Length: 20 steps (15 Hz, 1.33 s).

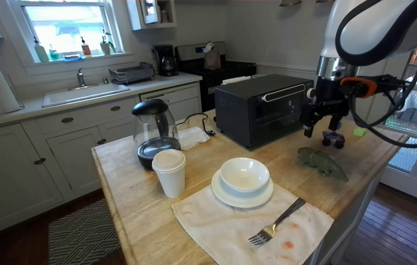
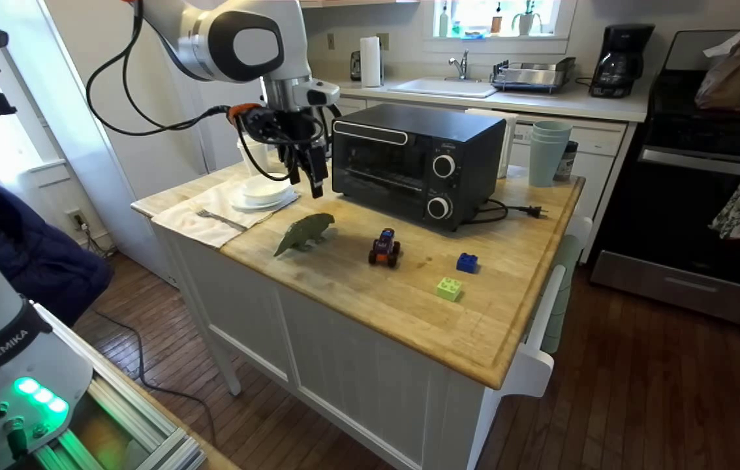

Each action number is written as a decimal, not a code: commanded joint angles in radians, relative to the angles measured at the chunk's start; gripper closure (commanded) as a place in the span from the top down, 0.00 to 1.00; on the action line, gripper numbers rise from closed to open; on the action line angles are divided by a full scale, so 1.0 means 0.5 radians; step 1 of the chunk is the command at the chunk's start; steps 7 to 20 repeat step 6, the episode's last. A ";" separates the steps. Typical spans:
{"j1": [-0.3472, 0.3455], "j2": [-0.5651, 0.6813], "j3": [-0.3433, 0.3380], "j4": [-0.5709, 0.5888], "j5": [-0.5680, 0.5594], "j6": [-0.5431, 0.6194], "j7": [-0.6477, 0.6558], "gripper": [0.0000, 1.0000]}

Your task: Pick up the green dinosaur toy and turn it clockwise by ninety degrees, put the green dinosaur toy back on the kitchen counter

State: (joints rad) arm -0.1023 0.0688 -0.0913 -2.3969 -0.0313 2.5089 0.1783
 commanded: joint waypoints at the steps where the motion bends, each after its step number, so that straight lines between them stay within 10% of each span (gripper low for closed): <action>1: 0.015 -0.207 -0.008 -0.125 -0.118 -0.072 -0.012 1.00; 20: 0.005 -0.161 -0.002 -0.088 -0.072 -0.052 -0.017 1.00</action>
